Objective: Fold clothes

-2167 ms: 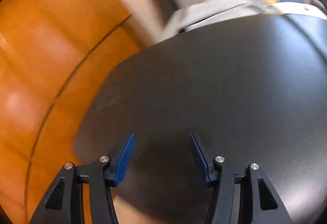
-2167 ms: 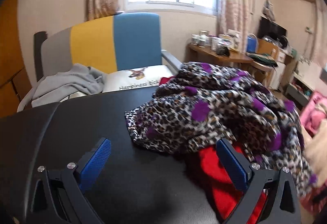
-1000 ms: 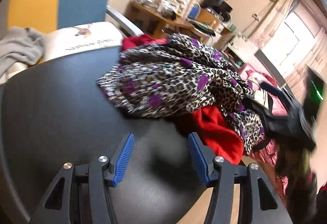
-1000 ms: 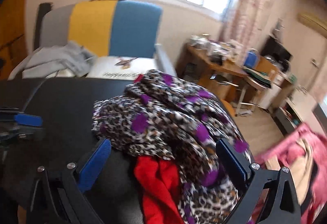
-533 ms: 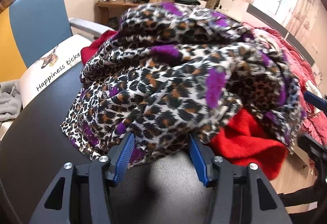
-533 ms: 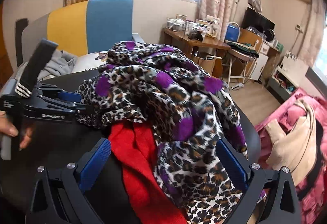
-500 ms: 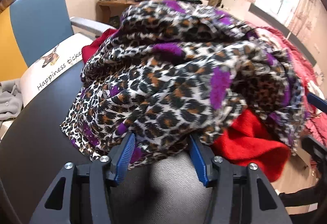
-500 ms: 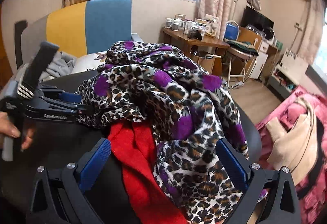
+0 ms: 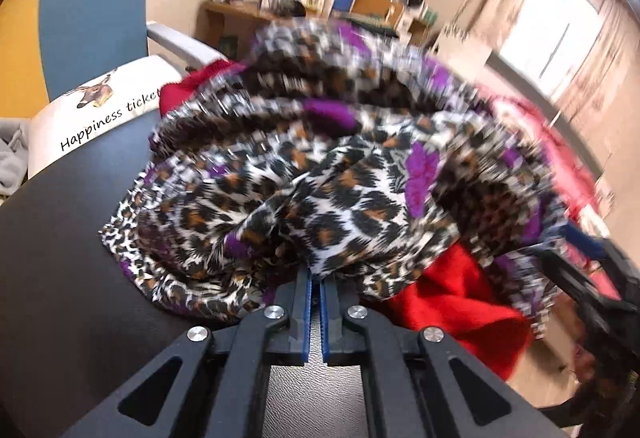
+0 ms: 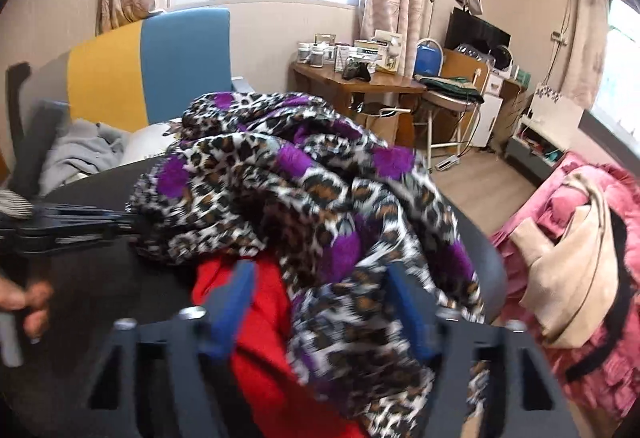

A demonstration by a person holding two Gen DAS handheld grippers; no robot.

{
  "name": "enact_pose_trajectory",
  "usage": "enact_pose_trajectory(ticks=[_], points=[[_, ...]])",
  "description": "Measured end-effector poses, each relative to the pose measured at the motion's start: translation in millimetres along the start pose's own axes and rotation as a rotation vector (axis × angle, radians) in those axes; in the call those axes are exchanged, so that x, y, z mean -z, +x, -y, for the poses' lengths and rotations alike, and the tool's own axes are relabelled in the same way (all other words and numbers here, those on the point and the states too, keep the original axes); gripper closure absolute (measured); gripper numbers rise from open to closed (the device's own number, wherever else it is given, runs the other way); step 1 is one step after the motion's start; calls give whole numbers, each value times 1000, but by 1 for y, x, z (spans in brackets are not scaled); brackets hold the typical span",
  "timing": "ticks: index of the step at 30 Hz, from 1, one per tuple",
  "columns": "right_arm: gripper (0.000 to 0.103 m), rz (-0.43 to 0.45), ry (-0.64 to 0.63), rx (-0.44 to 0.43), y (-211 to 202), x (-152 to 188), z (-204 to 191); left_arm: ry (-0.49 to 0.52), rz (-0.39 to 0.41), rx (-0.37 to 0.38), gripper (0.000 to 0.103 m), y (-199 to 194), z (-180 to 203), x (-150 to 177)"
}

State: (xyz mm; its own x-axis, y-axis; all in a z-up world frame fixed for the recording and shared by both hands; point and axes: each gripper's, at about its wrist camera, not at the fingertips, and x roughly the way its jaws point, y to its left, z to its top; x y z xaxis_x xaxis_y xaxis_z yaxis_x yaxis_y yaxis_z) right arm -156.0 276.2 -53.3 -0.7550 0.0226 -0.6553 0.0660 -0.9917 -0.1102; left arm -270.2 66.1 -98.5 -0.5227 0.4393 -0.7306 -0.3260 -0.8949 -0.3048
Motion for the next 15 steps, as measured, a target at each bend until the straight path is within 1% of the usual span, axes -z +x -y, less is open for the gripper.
enact_pose_trajectory(ticks=[2,4,5,6,7,8,9,10,11,12,13,15], points=[[46,-15,-22,3,8,-9,2,-25,41,22,101,-18,-6,1],[42,-31,-46,7,17,-17,4,-33,78,35,102,-37,-10,2],[32,-42,-72,17,21,-20,4,-38,92,41,101,-44,-11,3],[20,-50,-104,43,26,-21,4,-48,101,48,101,-50,-13,5],[15,-58,-137,70,31,-22,3,-58,110,56,102,-56,-15,7],[3,-66,-169,96,36,-23,3,-68,118,63,102,-62,-16,10],[0,-76,-202,124,41,-24,2,-78,127,71,102,-68,-18,12],[3,-103,-238,151,49,-22,1,-87,130,77,102,-73,-18,16],[40,-155,-248,144,59,-20,0,-93,126,82,102,-78,-17,21],[73,-196,-220,95,63,-19,0,-98,120,85,102,-81,-15,27],[73,-214,-179,65,64,-17,0,-101,115,85,102,-84,-14,32],[87,-183,-121,25,47,-15,-4,-112,114,78,102,-92,-13,44]])
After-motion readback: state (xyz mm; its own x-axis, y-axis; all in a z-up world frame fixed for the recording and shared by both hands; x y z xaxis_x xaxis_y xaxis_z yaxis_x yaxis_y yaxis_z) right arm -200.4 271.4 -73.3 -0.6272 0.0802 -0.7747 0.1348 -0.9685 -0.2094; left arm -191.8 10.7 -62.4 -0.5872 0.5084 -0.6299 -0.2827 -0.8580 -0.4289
